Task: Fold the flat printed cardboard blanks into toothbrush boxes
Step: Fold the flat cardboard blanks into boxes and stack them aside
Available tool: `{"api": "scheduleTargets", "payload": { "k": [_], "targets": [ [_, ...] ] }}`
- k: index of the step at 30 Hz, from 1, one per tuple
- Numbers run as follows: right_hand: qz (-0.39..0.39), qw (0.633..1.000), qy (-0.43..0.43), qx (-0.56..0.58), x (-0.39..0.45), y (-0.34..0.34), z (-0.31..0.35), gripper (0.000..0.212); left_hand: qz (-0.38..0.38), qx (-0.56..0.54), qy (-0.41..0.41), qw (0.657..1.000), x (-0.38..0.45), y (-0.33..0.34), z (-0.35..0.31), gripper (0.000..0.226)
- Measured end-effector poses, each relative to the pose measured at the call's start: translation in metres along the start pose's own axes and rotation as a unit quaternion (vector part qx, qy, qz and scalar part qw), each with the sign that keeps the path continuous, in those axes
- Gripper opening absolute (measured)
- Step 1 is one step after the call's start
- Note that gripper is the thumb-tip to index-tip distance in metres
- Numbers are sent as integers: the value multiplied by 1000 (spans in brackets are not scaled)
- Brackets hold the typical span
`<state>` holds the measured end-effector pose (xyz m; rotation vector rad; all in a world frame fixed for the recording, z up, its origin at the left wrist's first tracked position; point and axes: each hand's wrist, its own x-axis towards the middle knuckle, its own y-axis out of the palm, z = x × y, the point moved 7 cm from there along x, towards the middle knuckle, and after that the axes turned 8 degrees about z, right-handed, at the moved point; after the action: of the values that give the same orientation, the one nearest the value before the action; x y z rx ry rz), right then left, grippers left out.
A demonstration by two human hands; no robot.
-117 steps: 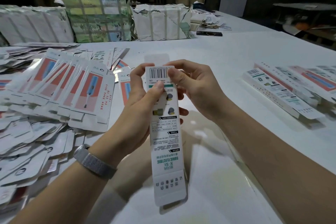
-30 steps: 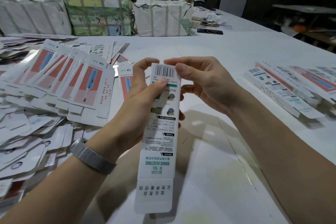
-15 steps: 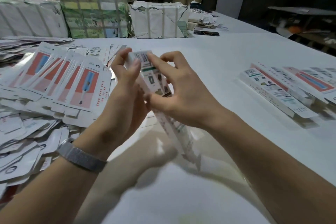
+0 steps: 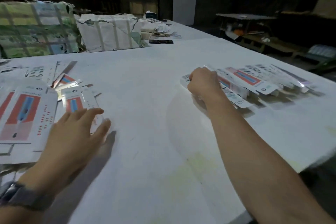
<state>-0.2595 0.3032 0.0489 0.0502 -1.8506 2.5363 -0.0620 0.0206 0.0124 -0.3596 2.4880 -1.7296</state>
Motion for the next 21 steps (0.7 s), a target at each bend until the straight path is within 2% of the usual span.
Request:
{"api": "scheduleTargets", "payload": {
  "k": [2,4,8,12,15,18,21],
  "targets": [
    [-23,1000,18,-8,3,-5,-8,36,14,42,-29,999,4,5,10,34],
    [-54,998,14,-12,3,-10,-4,34,-3,49,-49,998,7,4,13,27],
    [-74,993,-85,18,-12,-12,36,40,-25,41,-71,996,10,0,14,29],
    [-17,963,-243,112,-53,7,97,28,-43,22,-46,998,11,-3,7,27],
    [35,933,-323,154,-90,29,133,24,-58,28,-39,997,9,-5,3,35],
    [65,908,-359,204,-110,42,150,29,-76,-37,6,996,3,-11,-4,46],
    [78,893,-357,263,-111,48,152,36,-88,-104,40,990,-5,-14,-11,64]
  ]
}}
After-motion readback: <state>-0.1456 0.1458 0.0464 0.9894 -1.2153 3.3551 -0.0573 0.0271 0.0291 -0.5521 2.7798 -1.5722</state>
